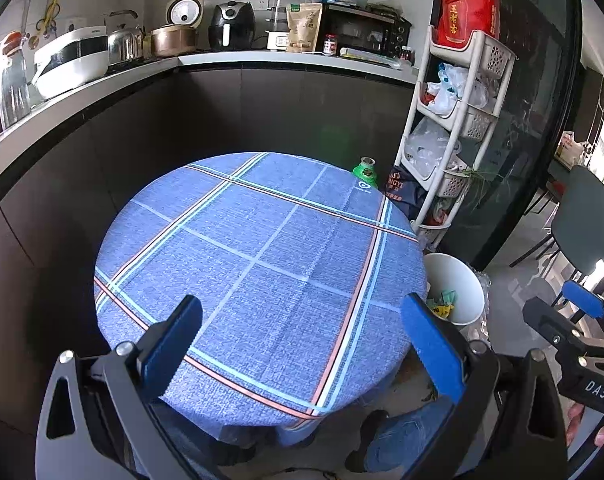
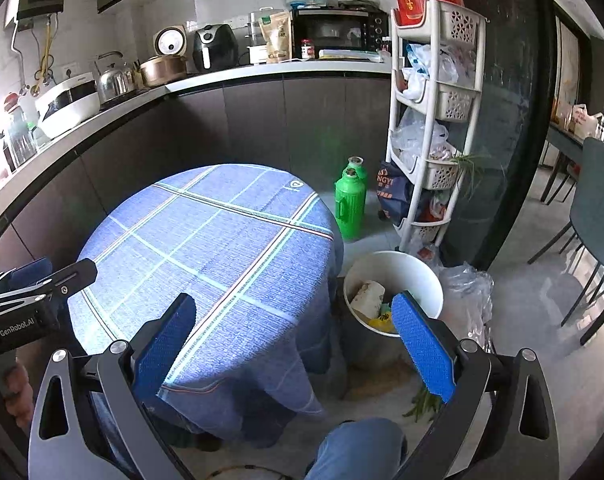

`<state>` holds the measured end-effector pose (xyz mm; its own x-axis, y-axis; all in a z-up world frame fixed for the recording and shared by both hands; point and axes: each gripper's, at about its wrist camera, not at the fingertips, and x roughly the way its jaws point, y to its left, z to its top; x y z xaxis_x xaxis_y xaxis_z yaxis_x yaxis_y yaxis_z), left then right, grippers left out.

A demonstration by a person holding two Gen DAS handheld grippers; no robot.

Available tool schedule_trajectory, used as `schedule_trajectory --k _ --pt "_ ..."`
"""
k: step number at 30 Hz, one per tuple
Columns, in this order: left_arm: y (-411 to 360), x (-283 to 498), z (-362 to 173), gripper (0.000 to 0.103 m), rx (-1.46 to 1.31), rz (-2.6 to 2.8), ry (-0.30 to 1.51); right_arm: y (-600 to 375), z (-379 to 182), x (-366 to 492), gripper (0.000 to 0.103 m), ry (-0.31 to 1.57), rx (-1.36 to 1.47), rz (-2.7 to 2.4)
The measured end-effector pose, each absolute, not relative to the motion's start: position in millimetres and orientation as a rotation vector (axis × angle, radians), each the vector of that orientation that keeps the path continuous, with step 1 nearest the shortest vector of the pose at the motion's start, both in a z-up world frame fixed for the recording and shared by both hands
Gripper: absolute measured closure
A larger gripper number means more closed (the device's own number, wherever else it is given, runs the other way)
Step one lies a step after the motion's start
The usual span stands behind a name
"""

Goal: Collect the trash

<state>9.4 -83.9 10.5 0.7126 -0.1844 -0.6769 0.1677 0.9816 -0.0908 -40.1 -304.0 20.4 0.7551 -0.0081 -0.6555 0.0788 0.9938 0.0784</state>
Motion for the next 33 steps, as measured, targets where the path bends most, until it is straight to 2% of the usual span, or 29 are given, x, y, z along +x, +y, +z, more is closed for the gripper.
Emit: schedule_trajectory --k 33 --pt "-77.8 5.1 12.6 0.004 -0.022 -0.198 0.747 -296.5 22.6 -42.5 0.009 0.714 0.094 -0.047"
